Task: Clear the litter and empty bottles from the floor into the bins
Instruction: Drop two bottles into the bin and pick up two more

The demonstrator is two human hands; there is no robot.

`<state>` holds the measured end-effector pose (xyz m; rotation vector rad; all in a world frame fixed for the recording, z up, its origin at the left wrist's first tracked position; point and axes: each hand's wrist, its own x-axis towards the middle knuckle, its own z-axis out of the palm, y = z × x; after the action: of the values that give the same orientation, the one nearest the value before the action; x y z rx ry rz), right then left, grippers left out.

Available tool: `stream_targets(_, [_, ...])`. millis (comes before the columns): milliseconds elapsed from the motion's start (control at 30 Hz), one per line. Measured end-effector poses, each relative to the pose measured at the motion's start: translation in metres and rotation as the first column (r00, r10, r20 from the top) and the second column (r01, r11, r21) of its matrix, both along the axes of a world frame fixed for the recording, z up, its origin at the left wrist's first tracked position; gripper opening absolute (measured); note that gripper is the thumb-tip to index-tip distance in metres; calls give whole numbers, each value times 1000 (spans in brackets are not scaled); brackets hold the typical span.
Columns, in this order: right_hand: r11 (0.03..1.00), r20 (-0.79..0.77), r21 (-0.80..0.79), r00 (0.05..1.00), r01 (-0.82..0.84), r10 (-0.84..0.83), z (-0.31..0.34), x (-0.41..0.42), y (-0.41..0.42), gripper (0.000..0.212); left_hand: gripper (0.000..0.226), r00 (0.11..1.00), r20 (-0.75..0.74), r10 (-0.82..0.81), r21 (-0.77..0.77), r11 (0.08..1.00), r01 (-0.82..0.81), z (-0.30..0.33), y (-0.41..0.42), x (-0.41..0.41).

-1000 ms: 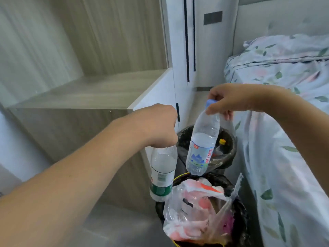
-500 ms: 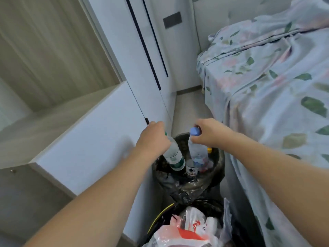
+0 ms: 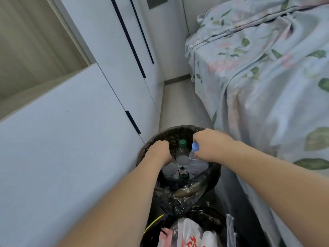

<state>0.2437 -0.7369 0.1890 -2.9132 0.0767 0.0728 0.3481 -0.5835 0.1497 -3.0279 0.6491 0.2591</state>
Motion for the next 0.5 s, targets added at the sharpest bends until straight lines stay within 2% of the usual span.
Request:
stream_targets(67, [999,-14,-27,1000,20,-20,0,-1,0,5,24,1000,-24,7,3,1000,-7,-16,0,4])
stream_targets(167, [996,-37,-60,996,73,-76,-2,-1,1,22,31,998,-63,12,55,998,-9,-36,10,9])
stream_targets(233, [991,-33,-101,995,85,-89,-3,-1,2,26,37,998,-60,13,83,997,-8,-44,17,10])
stream_targets(333, [988,-37,-115,994,100,-105,-2,-1,3,27,50,990,124,-71,107,993,58,-39,23,6])
stream_targets(400, [989,-47,-103,993,107,-112,1,-1,3,27,53,970,215,-110,-13,993,115,-35,22,-3])
stream_targets(433, [989,-49,-98,992,108,-113,2,-1,3,27,51,978,173,-118,-112,984,138,-34,21,-10])
stream_targets(500, [991,-63,-94,993,96,-102,4,-2,4,28,51,989,-84,-125,-309,946,93,-36,19,-23])
